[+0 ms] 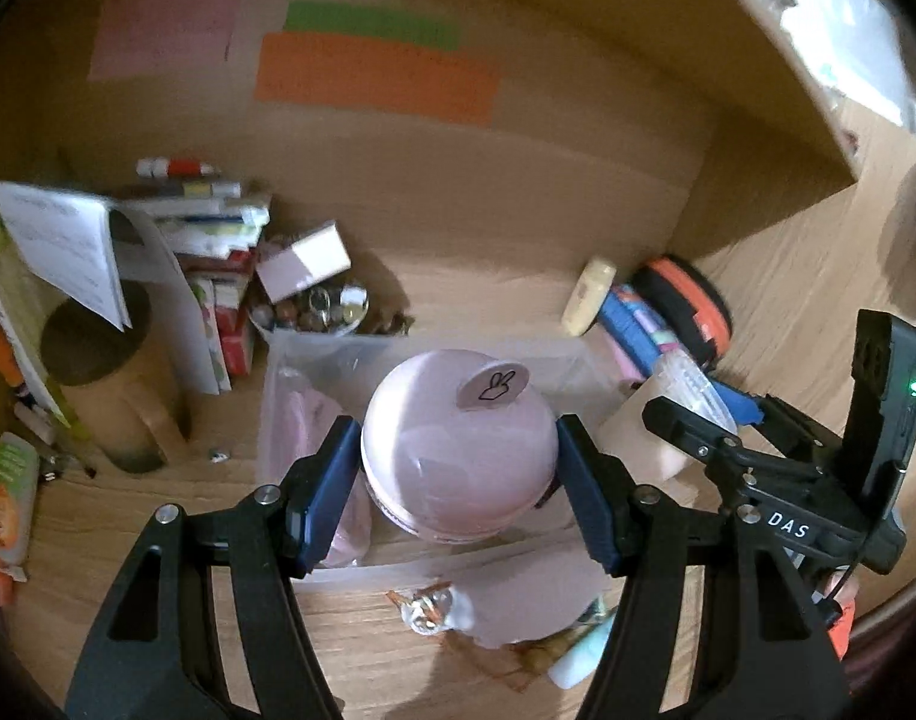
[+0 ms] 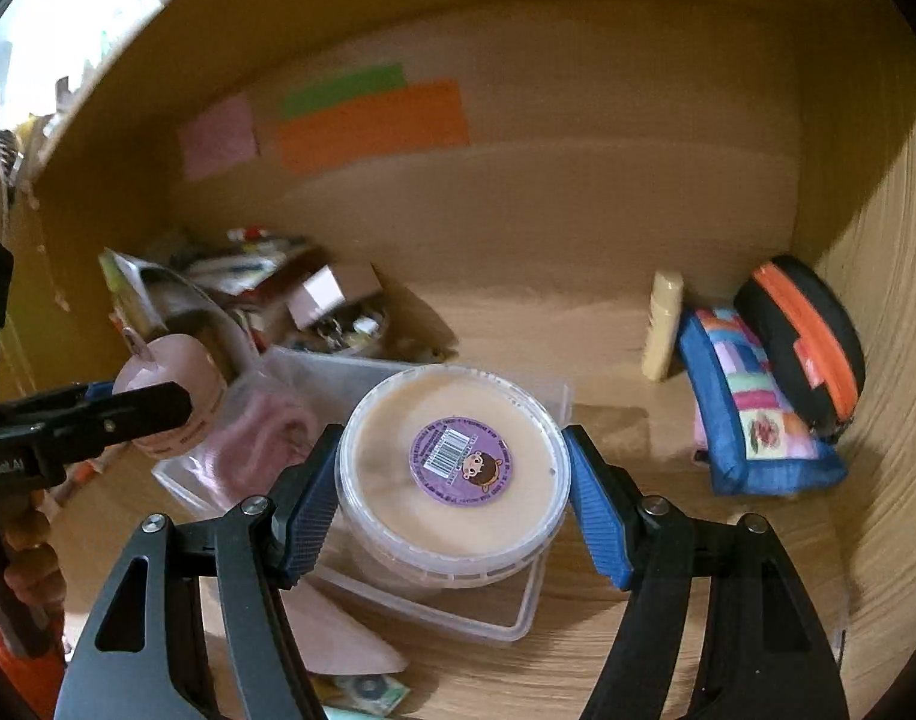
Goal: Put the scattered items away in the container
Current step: 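Carry the pink container and tub into the clear box and open both grippers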
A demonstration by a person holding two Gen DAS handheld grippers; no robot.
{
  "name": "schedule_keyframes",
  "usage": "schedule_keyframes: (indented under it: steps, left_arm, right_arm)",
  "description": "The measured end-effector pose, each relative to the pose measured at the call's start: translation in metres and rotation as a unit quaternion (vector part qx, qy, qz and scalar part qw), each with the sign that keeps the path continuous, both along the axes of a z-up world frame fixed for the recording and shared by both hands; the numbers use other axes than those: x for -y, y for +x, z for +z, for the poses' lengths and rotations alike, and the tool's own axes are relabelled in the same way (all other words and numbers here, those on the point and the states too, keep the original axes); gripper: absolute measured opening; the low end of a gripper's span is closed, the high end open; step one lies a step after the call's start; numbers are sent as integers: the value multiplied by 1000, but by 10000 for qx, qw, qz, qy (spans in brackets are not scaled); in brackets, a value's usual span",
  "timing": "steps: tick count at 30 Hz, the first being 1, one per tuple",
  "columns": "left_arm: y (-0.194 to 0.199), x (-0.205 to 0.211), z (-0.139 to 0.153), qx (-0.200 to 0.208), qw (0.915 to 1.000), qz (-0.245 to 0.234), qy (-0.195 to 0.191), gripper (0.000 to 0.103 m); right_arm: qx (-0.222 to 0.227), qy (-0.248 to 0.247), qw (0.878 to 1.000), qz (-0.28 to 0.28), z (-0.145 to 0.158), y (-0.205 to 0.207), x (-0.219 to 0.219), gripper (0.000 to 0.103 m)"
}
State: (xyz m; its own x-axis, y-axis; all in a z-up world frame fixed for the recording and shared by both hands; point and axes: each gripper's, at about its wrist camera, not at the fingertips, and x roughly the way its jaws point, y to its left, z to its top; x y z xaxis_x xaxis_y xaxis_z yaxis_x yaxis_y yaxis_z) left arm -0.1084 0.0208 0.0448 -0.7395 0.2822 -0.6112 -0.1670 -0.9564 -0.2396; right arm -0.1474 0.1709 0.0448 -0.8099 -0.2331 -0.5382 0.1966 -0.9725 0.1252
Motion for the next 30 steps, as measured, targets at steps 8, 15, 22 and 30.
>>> schedule_keyframes:
  steps: [8,15,22,30]
  left_arm:
    - [-28,0,-37,525,9985,-47,-117,65]
    - [-40,-2,-53,725,9971,-113,-204,65]
    - [-47,-6,-62,685,9964,-72,-496,65]
    - [-51,-14,-66,658,9945,-72,-808,65]
  right_arm:
    - [234,-11,9997,39,-21,-6,-2,67]
    - [367,150,9992,109,-32,-7,3,67]
    - [471,55,9985,270,-36,-12,6,67]
    - [487,179,9982,306,-39,-12,12,68]
